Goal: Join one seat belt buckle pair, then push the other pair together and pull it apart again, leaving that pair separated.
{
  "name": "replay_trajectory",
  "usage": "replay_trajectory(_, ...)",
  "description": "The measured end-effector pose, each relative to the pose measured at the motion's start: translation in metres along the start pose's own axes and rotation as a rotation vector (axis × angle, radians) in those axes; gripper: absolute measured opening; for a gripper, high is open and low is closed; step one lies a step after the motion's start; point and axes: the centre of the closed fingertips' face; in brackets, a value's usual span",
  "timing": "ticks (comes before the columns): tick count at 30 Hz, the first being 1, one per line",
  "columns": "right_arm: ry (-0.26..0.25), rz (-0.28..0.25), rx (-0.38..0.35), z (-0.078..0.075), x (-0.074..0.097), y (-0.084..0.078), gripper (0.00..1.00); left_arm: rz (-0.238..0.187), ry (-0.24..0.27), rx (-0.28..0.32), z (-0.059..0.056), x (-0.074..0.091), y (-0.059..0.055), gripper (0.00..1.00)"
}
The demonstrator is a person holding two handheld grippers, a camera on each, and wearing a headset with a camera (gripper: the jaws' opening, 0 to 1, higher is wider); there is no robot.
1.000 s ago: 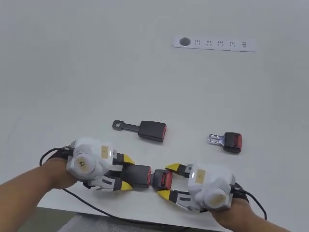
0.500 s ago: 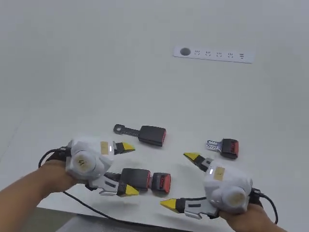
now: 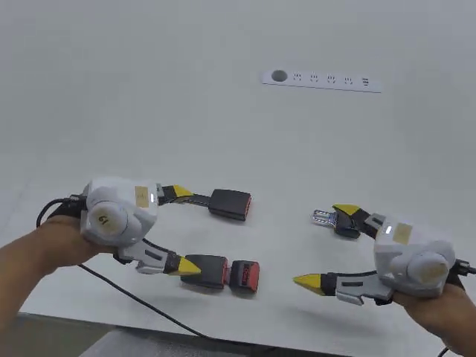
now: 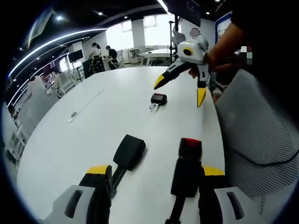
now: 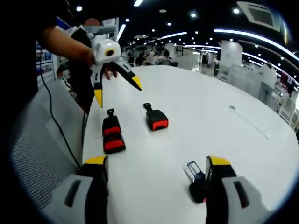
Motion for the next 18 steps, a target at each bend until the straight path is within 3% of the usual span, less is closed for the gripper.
replay_trajectory(4, -0.002, 0.021, -0.009, -0.017, 0.006, -0.007, 0.86, -0.007, 0.008, -0.013, 0.013, -0.004, 0.011, 0.79)
replay_trajectory(6, -0.006, 0.04, 0.0, -0.024, 0.008, -0.011, 0.87, 0.006, 0.014, -0.045, 0.019, -0.007, 0.01, 0.79)
replay_trajectory(11, -0.002, 0.075, 0.011, -0.044, 0.012, -0.022, 0.87, 0.006, 0.004, -0.041, 0.03, -0.019, 0.013, 0.79)
replay_trajectory(15, 0.019, 0.115, 0.006, -0.054, 0.013, -0.034, 0.87, 0.047, -0.012, -0.091, 0.036, -0.033, 0.005, 0.78)
replay_trajectory(18, 0.039, 0.131, -0.001, -0.058, 0.014, -0.043, 0.86, 0.055, -0.035, -0.09, 0.036, -0.042, 0.002, 0.78)
Point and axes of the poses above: the centre of the closed fingertips' face, and the gripper's own axes: x roughly backward along the fingers, z roughly to its left, y roughly out of its top, and after that the axes turned 8 degrees about y, right-handed
